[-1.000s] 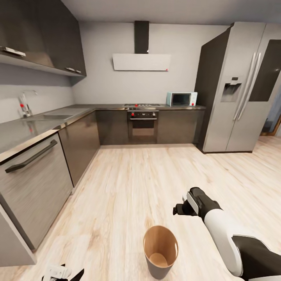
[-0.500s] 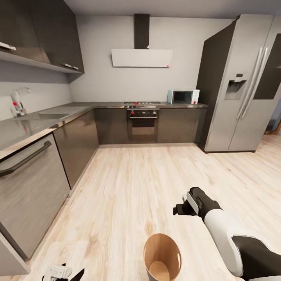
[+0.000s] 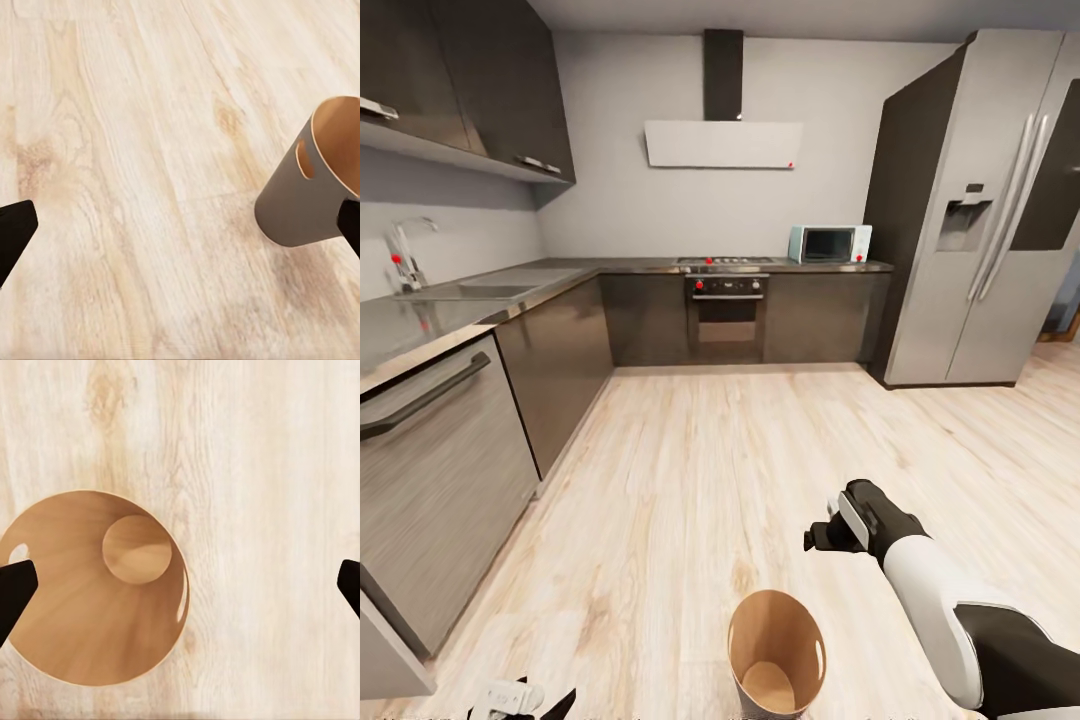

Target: Put the three can of soda from the living room inside the tash can in the kitchen.

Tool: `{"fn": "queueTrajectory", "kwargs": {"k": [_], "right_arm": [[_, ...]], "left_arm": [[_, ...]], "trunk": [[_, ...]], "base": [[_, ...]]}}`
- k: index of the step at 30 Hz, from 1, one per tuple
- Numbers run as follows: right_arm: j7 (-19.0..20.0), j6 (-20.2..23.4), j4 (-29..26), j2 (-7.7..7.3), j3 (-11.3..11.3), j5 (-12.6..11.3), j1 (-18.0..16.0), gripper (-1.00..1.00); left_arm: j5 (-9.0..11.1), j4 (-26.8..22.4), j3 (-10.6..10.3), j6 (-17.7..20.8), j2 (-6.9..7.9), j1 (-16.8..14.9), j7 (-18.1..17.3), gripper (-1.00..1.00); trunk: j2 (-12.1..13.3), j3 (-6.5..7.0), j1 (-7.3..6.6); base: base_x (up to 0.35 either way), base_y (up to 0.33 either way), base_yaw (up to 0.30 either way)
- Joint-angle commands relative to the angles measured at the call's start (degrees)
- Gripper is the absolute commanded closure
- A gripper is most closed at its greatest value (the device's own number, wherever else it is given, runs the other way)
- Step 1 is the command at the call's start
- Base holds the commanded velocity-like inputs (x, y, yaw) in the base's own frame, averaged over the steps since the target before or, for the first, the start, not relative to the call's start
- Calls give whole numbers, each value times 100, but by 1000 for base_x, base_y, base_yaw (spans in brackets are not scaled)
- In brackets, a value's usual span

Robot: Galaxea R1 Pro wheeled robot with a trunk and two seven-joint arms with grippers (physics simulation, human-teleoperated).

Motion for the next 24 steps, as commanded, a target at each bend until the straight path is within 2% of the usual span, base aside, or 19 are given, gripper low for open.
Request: {"fn": "queueTrajectory", "kwargs": {"k": [1, 22, 24], "right_arm": [[0, 0, 0, 0, 0, 0, 0, -100], [0, 0, 1, 4, 0, 0, 0, -100], [2, 0, 2, 5, 0, 0, 0, -100]], "left_arm": [[1, 2, -2, 0, 0, 0, 0, -100], [-5, 0, -28, -6, -4, -1, 1, -100], [-7, -1, -32, -12, -7, -1, -1, -100]], "trunk": [[-42, -18, 23], [-884, -442, 484], [-884, -458, 484]], "base": [[0, 0, 0], [0, 0, 13], [0, 0, 65]]}}
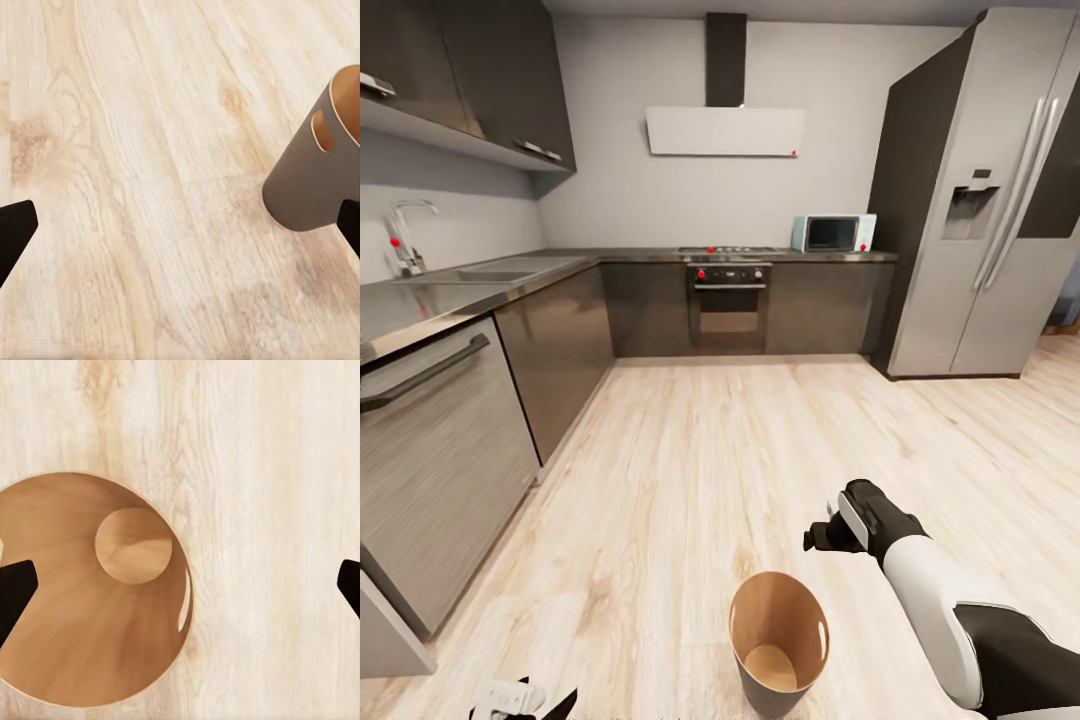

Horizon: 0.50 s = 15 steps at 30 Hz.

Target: Put the three can of soda from the living room inside the tash can in the kitchen.

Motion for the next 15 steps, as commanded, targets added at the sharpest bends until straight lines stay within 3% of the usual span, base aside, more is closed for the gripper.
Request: {"fn": "queueTrajectory", "kwargs": {"k": [1, 7, 15], "right_arm": [[1, 0, -1, 1, 0, -1, 0, -100], [5, 0, -2, 1, 0, -1, 0, -100], [6, 0, -2, 2, 0, -1, 0, -100]], "left_arm": [[-1, -3, 1, -3, -1, 0, -3, -100], [0, 2, -2, 2, -2, 0, -1, -100], [-1, -3, -6, 11, -2, 0, 3, -100]], "trunk": [[0, -8, 0], [0, -57, 0], [0, -122, 0]], "base": [[0, 0, 69], [42, 0, 71], [250, 0, 72]]}}
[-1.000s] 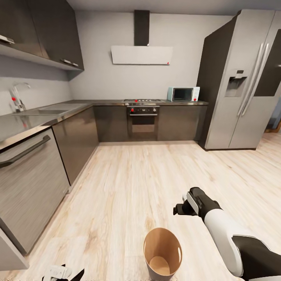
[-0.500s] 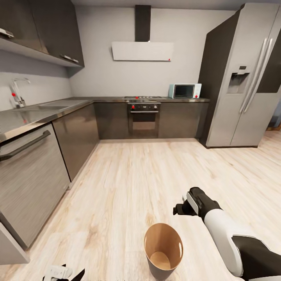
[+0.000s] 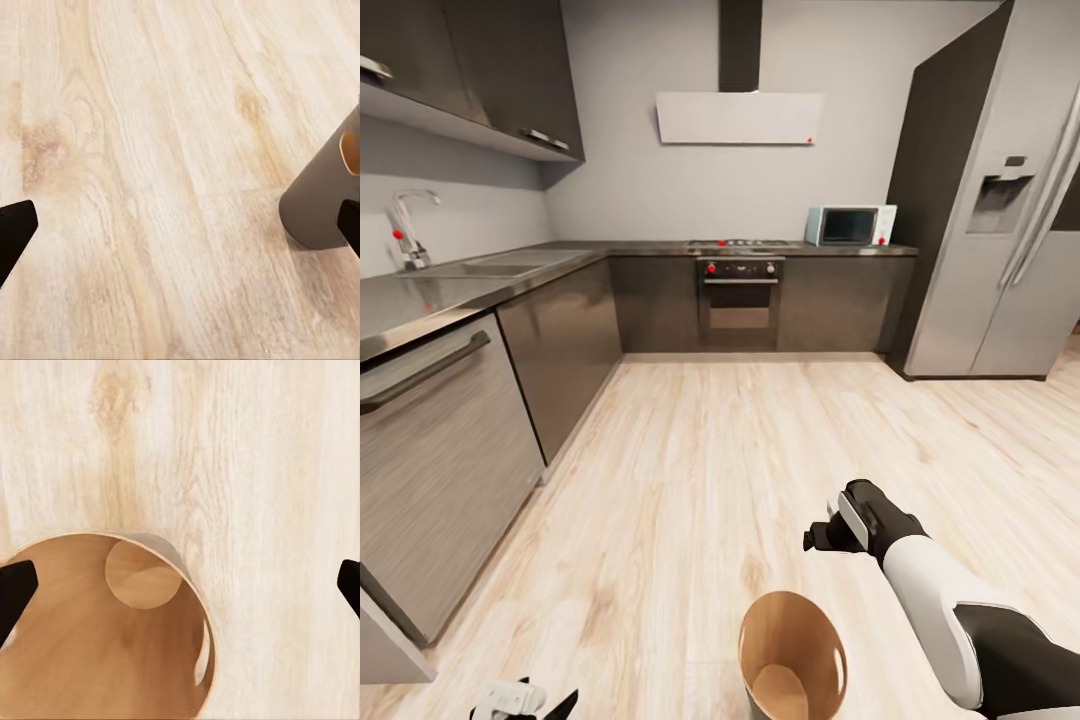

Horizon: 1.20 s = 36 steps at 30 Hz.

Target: Put the three can of soda from the living room inside the tash can in the kitchen.

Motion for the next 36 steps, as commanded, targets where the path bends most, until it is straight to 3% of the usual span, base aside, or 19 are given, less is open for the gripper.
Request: {"fn": "queueTrajectory", "kwargs": {"k": [1, 7, 26, 36], "right_arm": [[0, 0, 0, 0, 0, 0, 0, -100], [5, 0, 0, -6, 0, 0, 0, -100], [25, 0, 0, -12, 0, 0, 0, -100], [28, 0, -22, -77, -20, 8, 0, -100]], "left_arm": [[0, -5, 2, -4, 0, 0, 0, -100], [0, -21, 14, -17, -6, 0, 9, -100], [0, 4, 3, 7, -9, 0, 42, -100], [-7, 4, -6, -1, -9, 0, 43, -100]], "trunk": [[0, -8, 0], [0, -58, 0], [-762, -555, 417], [-775, -859, 443]], "base": [[194, 0, 72], [55, 0, 71], [3, 0, 69], [0, 0, 65]]}}
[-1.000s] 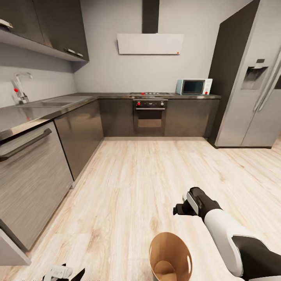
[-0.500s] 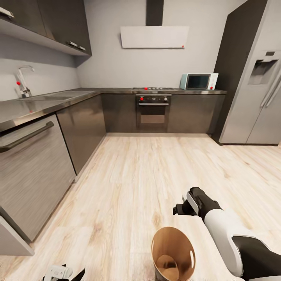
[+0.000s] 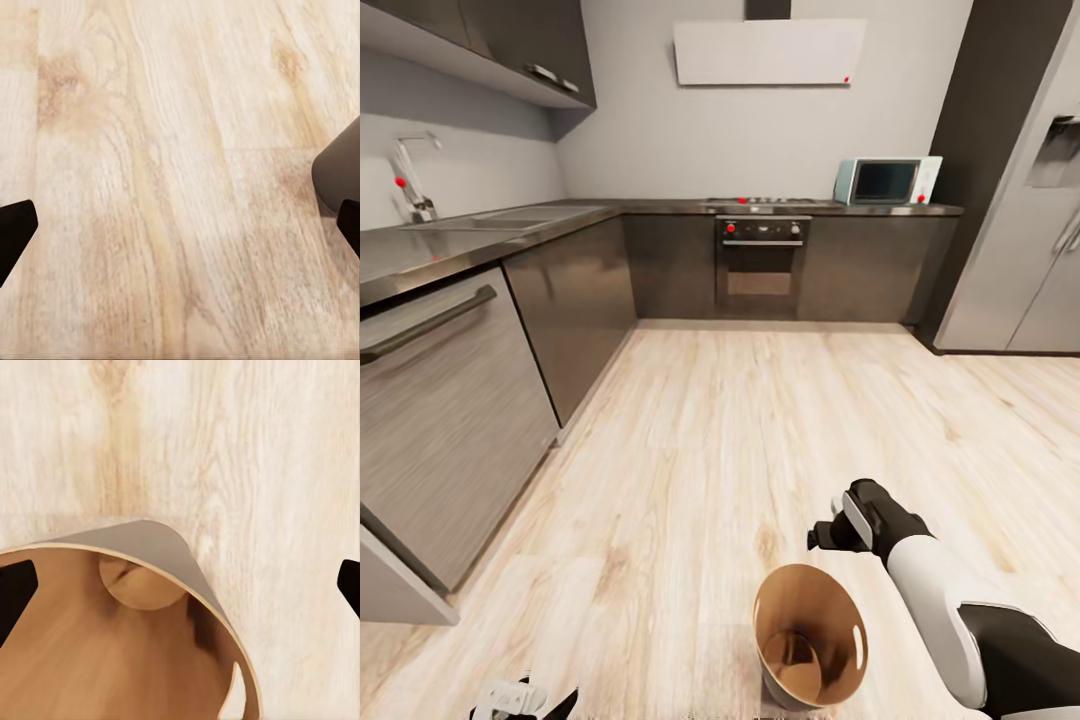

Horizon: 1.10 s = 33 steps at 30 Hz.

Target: Put the three can of soda from the living room inside the tash can in the kitchen.

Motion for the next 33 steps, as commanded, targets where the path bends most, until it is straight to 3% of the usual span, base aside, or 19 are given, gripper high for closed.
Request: {"fn": "queueTrajectory", "kwargs": {"k": [1, 26, 33], "right_arm": [[0, 0, -1, -3, -2, -2, 0, -100], [0, 0, -4, -18, -18, 0, 0, -100], [-1, -4, -4, -25, -19, 14, 0, -100]], "left_arm": [[0, 0, 0, 0, 0, 0, 0, -100], [-2, 9, -1, -9, -3, 0, 6, -100], [-2, 3, -1, -15, -1, 0, -3, -100]], "trunk": [[-2, -31, 2], [-35, -791, 67], [-35, -848, 67]], "base": [[0, 0, 62], [0, 0, 54], [0, 0, 6]]}}
